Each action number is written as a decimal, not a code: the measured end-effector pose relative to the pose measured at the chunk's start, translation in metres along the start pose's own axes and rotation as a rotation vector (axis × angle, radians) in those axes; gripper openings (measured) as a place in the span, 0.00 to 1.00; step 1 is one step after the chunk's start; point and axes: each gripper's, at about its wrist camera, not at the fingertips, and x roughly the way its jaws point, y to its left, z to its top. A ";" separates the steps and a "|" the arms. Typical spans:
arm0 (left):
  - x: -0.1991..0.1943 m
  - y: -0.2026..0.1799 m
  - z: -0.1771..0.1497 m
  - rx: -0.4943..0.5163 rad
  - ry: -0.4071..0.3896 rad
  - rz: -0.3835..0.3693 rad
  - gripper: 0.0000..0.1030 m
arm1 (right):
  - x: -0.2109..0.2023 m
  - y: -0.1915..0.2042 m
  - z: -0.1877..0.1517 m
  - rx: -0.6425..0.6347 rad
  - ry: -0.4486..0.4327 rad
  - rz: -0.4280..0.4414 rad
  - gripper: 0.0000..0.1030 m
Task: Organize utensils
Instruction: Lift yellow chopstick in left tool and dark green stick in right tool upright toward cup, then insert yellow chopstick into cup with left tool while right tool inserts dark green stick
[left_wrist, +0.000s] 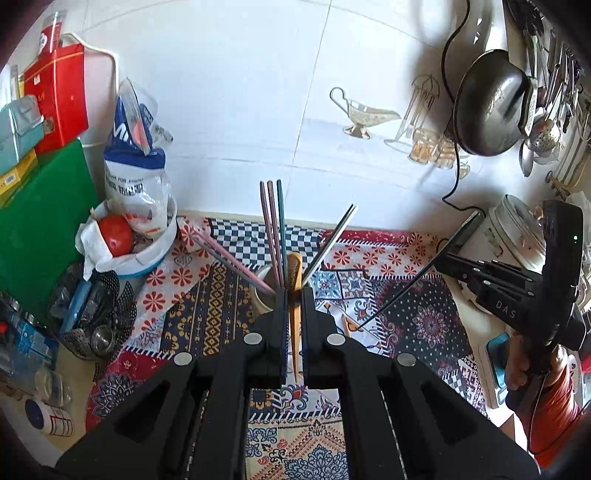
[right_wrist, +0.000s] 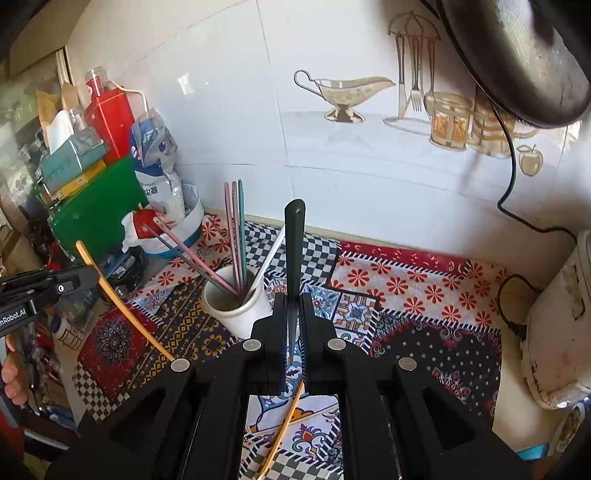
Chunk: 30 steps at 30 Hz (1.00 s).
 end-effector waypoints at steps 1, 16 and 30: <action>-0.003 0.000 0.006 0.005 -0.017 0.005 0.04 | -0.001 0.003 0.005 -0.009 -0.009 0.006 0.05; 0.002 0.011 0.071 -0.002 -0.135 0.063 0.04 | 0.016 0.040 0.068 -0.105 -0.096 0.121 0.05; 0.085 0.035 0.068 -0.031 0.007 0.081 0.04 | 0.107 0.053 0.055 -0.125 0.084 0.178 0.05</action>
